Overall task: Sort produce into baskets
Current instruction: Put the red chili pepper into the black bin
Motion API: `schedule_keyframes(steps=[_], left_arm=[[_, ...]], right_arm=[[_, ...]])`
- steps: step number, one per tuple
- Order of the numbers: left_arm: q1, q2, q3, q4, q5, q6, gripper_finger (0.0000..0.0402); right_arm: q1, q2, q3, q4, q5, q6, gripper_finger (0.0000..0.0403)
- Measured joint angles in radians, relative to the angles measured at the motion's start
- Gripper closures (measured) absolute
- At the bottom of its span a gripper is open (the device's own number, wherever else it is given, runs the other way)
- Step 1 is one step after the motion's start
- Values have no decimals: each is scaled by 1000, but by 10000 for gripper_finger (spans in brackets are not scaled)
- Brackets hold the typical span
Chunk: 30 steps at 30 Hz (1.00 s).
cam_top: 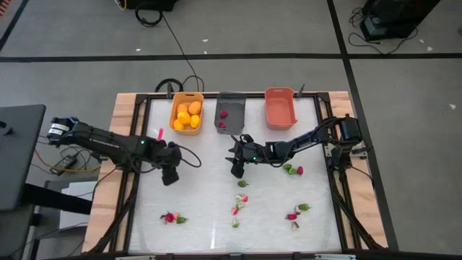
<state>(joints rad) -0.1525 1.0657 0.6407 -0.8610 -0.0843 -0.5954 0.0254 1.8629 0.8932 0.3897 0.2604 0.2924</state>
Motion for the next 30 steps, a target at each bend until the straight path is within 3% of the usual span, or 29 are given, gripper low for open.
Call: schedule_keyframes(steps=[5,14,17,20,26,30], left_arm=[[-3,0,1,3,-78,8,250],[-37,17,33,167,-64,165,250],[-60,46,86,161,-98,228,252],[-87,71,124,161,-67,277,260],[-198,77,134,135,87,199,266],[-356,77,134,164,73,46,266]], right_arm=[[0,0,0,0,0,0,214],[0,0,0,0,-3,0,214],[0,0,0,0,-3,3,214],[0,0,0,0,-3,3,214],[0,0,0,-3,-50,55,214],[10,0,0,-6,-139,89,214]])
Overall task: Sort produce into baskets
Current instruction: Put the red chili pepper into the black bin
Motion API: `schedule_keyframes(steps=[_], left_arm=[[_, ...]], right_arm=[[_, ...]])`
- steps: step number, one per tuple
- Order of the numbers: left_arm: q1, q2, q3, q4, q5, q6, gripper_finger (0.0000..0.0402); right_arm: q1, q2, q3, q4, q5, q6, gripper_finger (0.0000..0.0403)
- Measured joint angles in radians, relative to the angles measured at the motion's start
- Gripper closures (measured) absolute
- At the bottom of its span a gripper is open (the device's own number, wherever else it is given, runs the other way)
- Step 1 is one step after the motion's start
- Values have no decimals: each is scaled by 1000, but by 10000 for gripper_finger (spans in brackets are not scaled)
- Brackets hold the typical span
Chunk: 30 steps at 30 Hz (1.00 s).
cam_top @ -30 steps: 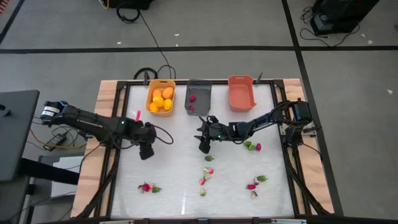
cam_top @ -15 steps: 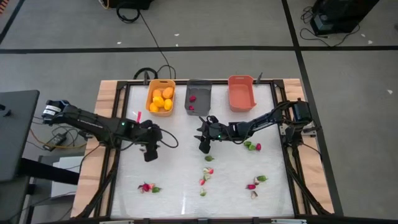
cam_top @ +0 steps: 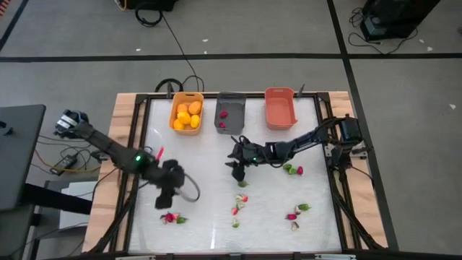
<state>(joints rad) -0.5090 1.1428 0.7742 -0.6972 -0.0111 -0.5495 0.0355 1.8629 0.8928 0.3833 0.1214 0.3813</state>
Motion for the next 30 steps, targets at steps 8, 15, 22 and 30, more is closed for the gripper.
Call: schedule_keyframes(steps=[8,15,22,30], left_arm=[[-266,54,0,53,-120,-269,267],[-333,168,0,100,-66,-490,267],[-338,236,0,154,-28,-475,267],[-338,292,0,191,-16,-472,266]], right_arm=[[34,0,0,-4,-13,-82,214],[38,0,0,6,-11,-112,214],[37,0,0,66,-11,-116,214],[37,0,0,156,-14,-204,211]])
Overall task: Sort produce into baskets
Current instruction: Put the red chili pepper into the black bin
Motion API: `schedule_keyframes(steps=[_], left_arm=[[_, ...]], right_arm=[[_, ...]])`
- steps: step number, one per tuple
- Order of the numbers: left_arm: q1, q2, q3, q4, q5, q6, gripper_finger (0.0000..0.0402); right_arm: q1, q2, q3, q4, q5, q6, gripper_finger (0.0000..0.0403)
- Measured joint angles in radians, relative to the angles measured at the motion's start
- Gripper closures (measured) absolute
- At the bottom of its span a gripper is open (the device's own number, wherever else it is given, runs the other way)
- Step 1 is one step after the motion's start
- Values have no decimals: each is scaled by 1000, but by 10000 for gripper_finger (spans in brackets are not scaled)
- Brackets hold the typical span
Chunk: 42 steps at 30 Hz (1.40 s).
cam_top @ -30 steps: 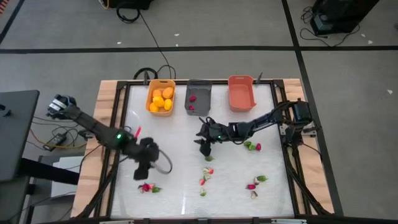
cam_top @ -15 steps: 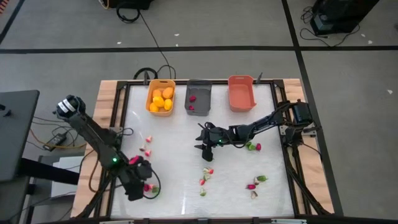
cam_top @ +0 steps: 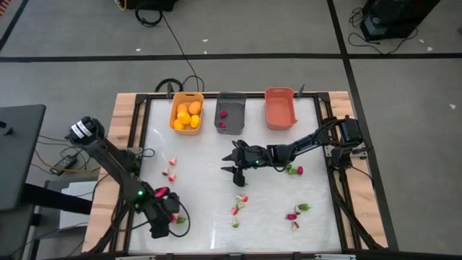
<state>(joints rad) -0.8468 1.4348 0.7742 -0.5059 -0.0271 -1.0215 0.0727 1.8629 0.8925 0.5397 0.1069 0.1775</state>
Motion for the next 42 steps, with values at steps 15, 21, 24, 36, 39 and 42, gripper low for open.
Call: schedule_keyframes(steps=[15,21,24,36,39,42], left_arm=[[-73,90,0,39,-29,178,187],[-75,136,5,38,-40,157,209],[-74,134,4,32,-54,151,245],[-11,12,-2,-41,-142,-11,371],[20,-44,-2,-73,-192,-3,369],[74,-103,-1,-127,-264,21,361]], right_arm=[[0,0,0,-20,-4,-24,209],[0,0,0,-19,-4,-24,209],[0,0,0,-18,-4,-24,209],[0,0,0,-17,4,-23,212],[0,0,0,-18,-12,-20,213],[2,0,0,-21,-39,-20,213]])
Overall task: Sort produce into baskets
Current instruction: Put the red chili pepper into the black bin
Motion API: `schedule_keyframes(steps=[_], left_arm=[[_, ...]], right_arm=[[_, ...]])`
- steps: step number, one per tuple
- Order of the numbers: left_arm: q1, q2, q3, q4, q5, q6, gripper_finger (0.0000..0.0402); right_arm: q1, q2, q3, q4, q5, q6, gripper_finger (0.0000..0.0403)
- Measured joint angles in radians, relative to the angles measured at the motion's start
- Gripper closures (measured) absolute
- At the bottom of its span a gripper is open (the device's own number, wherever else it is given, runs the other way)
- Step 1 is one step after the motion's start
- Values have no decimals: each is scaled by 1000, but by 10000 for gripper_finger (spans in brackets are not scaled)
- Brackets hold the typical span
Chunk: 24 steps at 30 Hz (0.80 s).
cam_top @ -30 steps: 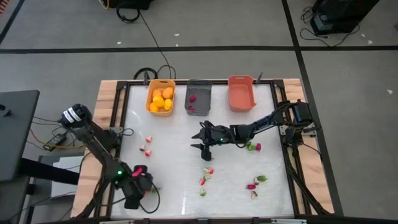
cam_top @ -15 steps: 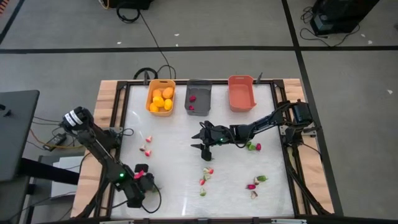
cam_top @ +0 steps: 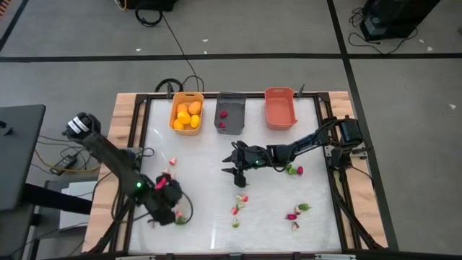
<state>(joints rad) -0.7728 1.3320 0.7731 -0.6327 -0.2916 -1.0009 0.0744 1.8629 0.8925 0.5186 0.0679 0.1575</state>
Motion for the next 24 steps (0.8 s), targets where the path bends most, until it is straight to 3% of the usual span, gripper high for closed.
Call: schedule_keyframes(steps=[5,11,18,24], left_arm=[[148,-68,0,-65,-85,113,357],[386,-76,0,-12,-90,335,356],[626,-75,0,182,-12,649,356],[789,-75,1,371,68,819,356]], right_arm=[[12,0,0,-5,-10,51,215],[51,-16,0,-89,48,110,230],[140,-103,0,-325,248,205,243],[211,-164,0,-490,294,290,244]])
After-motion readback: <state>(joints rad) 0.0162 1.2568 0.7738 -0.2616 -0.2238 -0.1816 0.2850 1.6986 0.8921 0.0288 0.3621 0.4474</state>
